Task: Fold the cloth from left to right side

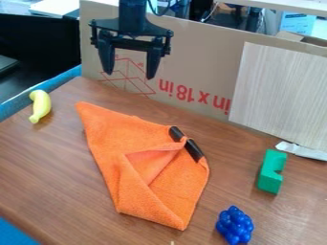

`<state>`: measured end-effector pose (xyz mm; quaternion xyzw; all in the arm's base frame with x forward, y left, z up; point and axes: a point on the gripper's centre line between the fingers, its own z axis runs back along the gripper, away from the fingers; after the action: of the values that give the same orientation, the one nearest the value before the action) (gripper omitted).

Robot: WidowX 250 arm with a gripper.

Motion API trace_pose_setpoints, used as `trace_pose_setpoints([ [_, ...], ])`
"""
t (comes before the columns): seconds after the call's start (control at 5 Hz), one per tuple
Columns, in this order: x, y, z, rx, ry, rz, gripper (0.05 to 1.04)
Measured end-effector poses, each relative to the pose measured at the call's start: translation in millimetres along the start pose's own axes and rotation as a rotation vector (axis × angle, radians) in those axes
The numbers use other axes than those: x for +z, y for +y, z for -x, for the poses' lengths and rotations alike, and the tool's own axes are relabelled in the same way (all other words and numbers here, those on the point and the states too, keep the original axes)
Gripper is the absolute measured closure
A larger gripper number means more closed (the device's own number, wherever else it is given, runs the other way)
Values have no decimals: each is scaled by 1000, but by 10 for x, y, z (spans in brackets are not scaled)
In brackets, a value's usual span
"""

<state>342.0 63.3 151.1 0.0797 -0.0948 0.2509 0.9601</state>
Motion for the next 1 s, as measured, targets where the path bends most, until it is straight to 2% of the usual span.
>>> trace_pose_setpoints([
  [0.2, -110, -29, 21, -6, 33, -5, 82],
  [0.4, -360, -112, 26, 30, 99, 59, 82],
  [0.6, -515, -206, -10, 115, 1, 83, 82],
  [0.8, -672, -366, -10, 189, -75, 153, 82],
  [1.0, -798, -432, -42, 214, -142, 189, 82],
])
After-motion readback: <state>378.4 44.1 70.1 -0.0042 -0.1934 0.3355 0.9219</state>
